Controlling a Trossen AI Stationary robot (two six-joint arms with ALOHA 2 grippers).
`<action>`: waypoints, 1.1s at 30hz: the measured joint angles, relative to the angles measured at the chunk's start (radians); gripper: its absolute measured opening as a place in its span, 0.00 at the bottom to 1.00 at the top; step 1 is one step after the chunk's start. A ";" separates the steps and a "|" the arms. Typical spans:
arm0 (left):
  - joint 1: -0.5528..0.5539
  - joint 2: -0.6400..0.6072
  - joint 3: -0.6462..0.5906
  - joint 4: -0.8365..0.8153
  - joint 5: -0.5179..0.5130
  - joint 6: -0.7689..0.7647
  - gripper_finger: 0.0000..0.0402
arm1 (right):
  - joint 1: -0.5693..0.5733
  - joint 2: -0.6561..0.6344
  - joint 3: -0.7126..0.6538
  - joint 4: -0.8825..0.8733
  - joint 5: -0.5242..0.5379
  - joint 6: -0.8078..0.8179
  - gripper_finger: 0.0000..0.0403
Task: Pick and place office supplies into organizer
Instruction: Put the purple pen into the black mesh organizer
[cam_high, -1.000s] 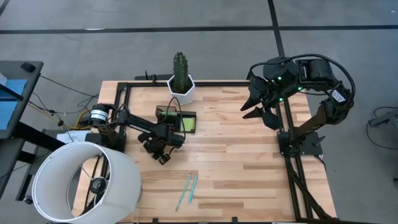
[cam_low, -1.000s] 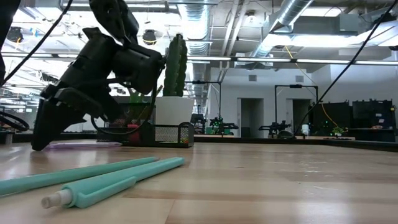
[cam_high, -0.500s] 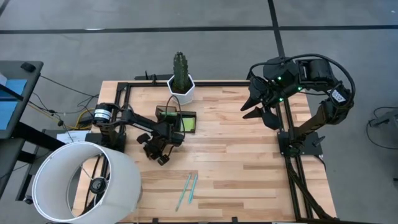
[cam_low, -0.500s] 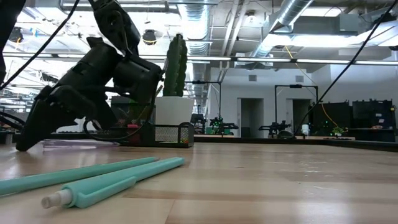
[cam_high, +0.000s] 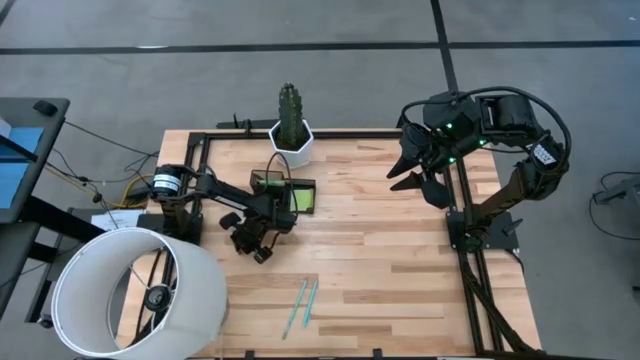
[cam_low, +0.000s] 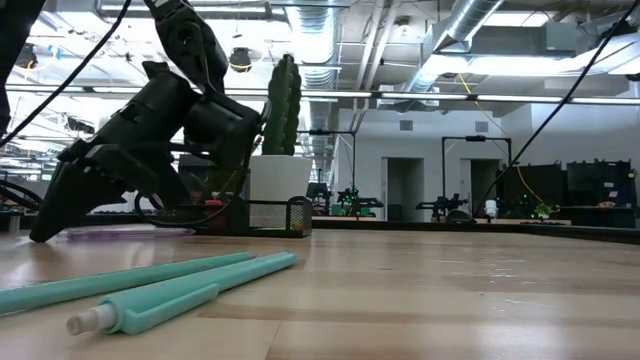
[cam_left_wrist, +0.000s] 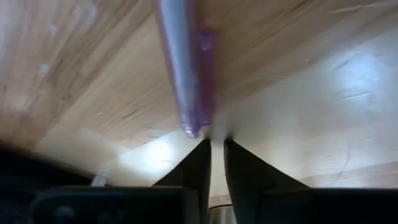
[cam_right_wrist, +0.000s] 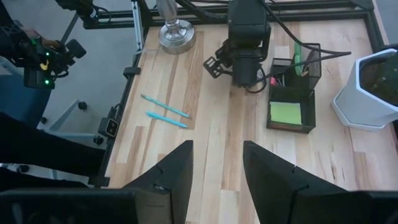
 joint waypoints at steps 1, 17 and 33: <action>0.000 0.000 0.000 -0.001 0.000 0.001 0.12 | 0.000 0.000 0.000 0.000 0.000 0.000 0.33; 0.002 0.001 0.003 -0.065 -0.079 0.027 0.26 | 0.000 0.000 0.000 0.000 0.000 0.001 0.33; 0.007 0.001 0.039 -0.105 -0.236 0.065 0.26 | 0.000 0.000 0.000 0.000 0.000 0.003 0.33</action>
